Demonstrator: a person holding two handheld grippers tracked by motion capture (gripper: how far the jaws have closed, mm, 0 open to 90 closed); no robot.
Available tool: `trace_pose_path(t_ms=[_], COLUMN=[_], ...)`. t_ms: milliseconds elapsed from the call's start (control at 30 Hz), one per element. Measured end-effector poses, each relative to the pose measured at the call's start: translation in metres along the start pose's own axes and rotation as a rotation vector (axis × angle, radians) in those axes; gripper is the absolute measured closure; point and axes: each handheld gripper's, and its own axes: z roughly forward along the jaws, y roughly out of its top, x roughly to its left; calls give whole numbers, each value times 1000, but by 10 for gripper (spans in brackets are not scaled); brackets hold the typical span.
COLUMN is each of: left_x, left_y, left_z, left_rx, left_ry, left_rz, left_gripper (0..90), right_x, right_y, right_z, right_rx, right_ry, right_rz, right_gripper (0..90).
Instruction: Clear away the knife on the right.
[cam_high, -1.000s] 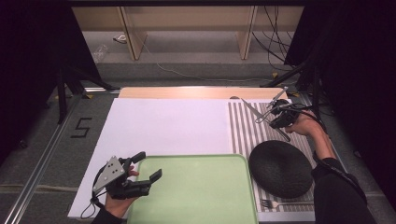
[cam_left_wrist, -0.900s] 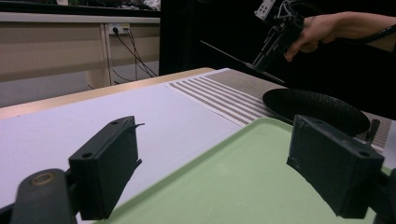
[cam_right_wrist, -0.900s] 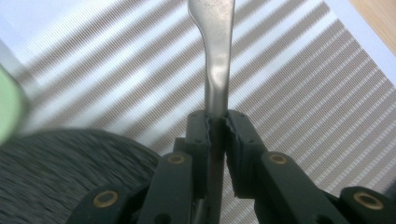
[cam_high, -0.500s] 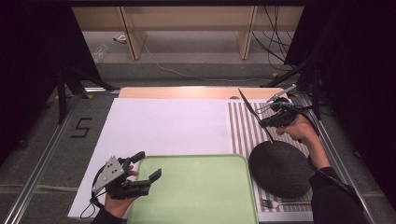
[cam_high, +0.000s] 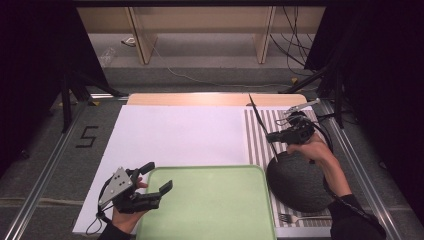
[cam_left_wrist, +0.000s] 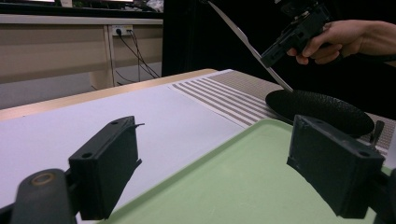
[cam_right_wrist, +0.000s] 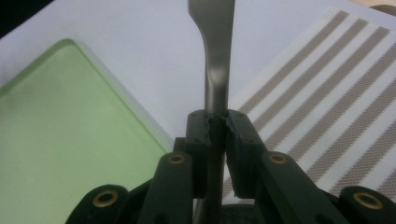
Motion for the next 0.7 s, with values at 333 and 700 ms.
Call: trace_pose_path(t_ms=[333,700], left_x=[0,-1], left_y=[0,0], left_z=[0,-1], left_rx=[-1,-9], left_ry=[1,4], left_rz=[1,17], left_gripper=[152,152], right_x=[21,50], right_y=[-4,-11], right_z=[2,3], right_rx=[-32,-40], right_ry=[54,100], right_rz=[3,-18], right_gripper=[803,803])
